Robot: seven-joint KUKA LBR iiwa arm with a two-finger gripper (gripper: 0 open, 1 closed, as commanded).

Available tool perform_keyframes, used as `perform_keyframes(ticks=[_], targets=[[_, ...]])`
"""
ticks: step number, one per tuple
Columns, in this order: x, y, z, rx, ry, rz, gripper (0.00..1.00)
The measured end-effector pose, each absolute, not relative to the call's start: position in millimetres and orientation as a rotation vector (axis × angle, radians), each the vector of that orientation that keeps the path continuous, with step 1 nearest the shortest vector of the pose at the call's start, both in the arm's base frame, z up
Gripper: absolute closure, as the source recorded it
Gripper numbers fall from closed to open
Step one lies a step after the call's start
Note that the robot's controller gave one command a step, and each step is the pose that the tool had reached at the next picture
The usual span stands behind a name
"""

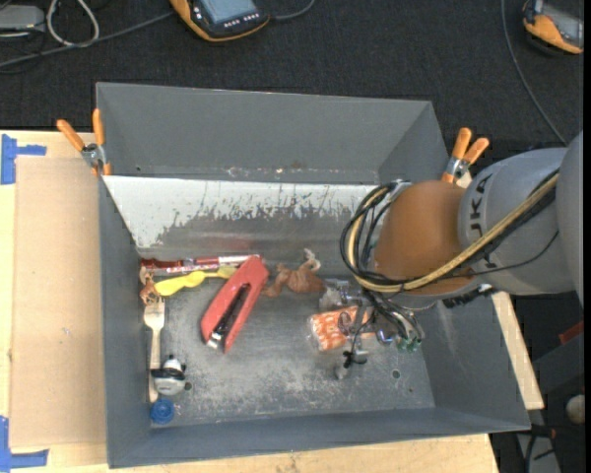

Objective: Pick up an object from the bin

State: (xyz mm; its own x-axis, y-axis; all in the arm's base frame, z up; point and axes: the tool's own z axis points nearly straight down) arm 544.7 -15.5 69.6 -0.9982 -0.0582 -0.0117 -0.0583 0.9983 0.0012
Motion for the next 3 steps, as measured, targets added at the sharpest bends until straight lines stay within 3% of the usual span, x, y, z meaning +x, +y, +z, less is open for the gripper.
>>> perform_keyframes(ticks=[2,3], targets=[[547.7,-16.5,69.4,-0.067,3.130,0.003,0.00],[552.0,-18.0,69.7,-0.023,3.133,0.005,1.00]])
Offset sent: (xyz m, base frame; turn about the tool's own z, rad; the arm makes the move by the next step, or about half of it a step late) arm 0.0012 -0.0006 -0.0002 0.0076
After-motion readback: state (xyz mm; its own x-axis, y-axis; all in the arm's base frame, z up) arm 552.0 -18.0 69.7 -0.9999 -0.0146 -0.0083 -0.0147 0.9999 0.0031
